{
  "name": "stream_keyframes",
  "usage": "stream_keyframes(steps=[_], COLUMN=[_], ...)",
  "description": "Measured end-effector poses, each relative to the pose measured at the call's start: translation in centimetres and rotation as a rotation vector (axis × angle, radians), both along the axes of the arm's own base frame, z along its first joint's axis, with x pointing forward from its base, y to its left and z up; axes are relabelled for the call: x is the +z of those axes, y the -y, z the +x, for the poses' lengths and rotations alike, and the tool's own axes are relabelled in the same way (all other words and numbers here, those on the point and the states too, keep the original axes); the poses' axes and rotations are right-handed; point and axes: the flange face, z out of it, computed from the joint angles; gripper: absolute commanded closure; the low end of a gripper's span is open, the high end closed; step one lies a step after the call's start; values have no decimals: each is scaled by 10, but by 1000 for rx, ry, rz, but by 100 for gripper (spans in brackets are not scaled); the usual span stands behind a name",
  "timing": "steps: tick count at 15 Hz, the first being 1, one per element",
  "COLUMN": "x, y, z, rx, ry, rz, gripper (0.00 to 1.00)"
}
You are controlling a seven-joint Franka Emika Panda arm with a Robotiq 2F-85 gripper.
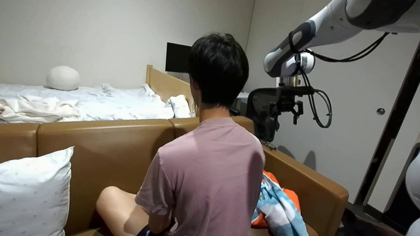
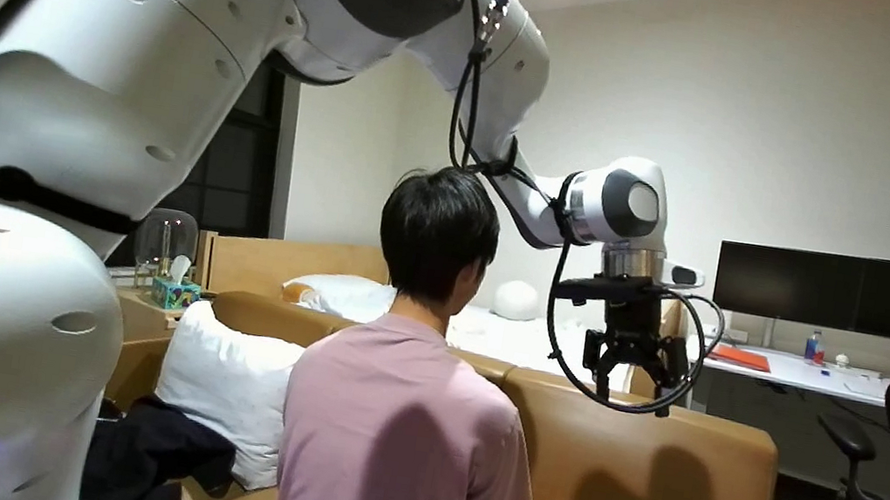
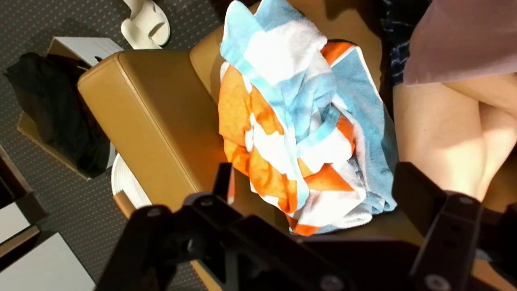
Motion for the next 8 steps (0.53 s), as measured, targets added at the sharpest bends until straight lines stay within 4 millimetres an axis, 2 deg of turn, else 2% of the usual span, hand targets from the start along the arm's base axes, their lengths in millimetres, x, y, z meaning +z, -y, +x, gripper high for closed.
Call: stream_keyframes(steps=[4,8], x=[-31,-36], y=[25,44], z=[10,20], rx=[-55,-82], ry=[-66,-79], rz=[25,20], gripper=[0,0])
